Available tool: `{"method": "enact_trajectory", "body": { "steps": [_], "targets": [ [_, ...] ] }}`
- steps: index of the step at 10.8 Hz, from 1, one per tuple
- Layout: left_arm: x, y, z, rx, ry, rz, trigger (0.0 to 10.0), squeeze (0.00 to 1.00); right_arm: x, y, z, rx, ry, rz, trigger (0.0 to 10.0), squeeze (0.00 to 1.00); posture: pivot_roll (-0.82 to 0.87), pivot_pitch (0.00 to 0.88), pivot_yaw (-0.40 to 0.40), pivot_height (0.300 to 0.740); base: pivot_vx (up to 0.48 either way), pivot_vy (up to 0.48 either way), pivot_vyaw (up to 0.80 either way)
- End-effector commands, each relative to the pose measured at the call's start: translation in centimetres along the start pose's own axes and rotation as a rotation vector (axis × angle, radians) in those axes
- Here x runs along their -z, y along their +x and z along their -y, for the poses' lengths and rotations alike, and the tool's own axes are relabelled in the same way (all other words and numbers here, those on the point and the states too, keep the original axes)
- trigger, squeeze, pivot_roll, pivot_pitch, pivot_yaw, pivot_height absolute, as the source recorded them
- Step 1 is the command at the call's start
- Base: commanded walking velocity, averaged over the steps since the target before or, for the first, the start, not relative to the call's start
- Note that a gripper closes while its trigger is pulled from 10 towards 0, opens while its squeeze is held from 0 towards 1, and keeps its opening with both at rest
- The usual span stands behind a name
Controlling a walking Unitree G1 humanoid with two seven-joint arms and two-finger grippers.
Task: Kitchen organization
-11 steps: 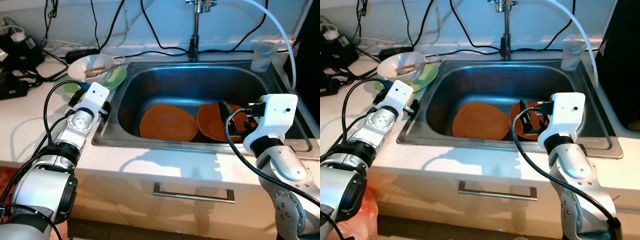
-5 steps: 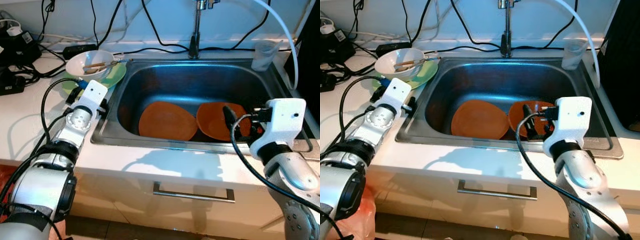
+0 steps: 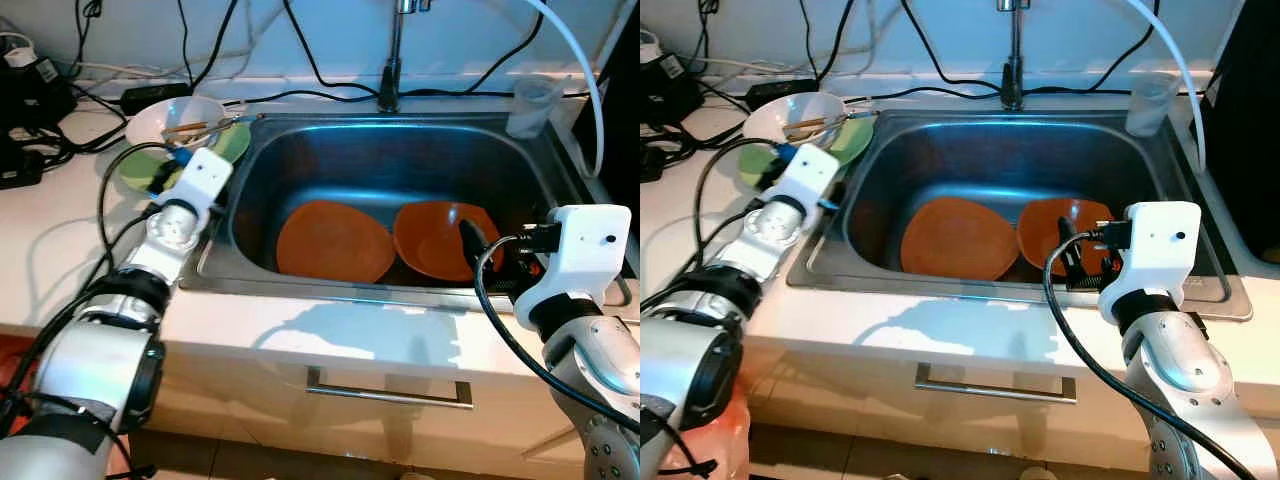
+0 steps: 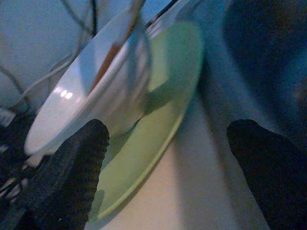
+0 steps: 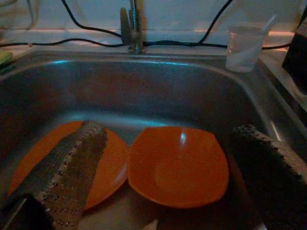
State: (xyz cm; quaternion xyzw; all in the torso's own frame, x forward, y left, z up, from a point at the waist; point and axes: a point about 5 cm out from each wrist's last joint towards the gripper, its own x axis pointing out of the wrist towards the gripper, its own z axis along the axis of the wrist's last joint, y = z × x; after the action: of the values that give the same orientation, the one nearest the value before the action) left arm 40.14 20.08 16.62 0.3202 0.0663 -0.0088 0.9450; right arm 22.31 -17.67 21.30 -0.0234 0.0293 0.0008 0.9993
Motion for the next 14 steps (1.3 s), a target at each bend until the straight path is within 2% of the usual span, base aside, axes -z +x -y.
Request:
{"method": "enact_trajectory", "body": {
  "steps": [1,4,6,9,11,13,14],
  "targets": [
    [0.9,-0.2,0.6,0.037,-0.001,-0.038,10.0,0.00,-0.3,-0.2,0.2,0.009,-0.004,0.007,10.0,0.00,-0.35,0.079,0.107,0.740,0.000,0.000,0.00],
    [1.1,-0.2,0.9,0.039,0.027,-0.051,10.0,0.00,-0.6,0.1,0.1,0.001,-0.011,0.016,10.0,0.00,-0.36,0.073,0.100,0.740,0.000,0.000,0.00],
    [0.6,0.0,0.8,0.021,0.044,-0.052,10.0,0.00,-0.8,-0.4,0.7,0.019,-0.033,0.009,10.0,0.00,-0.38,0.083,0.093,0.740,0.000,0.000,0.00],
    [0.3,0.1,-0.7,-0.056,0.016,-0.051,10.0,0.00,-0.6,-0.5,0.7,0.025,-0.031,0.003,10.0,0.00,-0.38,0.082,0.098,0.740,0.000,0.000,0.00],
    [0.3,0.1,-0.7,-0.058,0.017,-0.052,10.0,0.00,-0.7,-0.5,0.7,0.024,-0.031,0.000,10.0,0.00,-0.38,0.082,0.098,0.740,0.000,0.000,0.00],
    [1.5,-0.4,-3.3,-0.179,-0.018,-0.070,10.0,0.00,-0.5,0.2,0.3,0.007,-0.022,0.004,10.0,0.00,-0.35,0.059,0.091,0.740,0.000,0.000,0.00],
    [1.7,-0.5,-3.9,-0.209,-0.028,-0.072,10.0,0.00,-0.6,0.4,0.3,0.005,-0.020,0.008,10.0,0.00,-0.34,0.051,0.090,0.740,0.000,0.000,0.00]
  ]
}}
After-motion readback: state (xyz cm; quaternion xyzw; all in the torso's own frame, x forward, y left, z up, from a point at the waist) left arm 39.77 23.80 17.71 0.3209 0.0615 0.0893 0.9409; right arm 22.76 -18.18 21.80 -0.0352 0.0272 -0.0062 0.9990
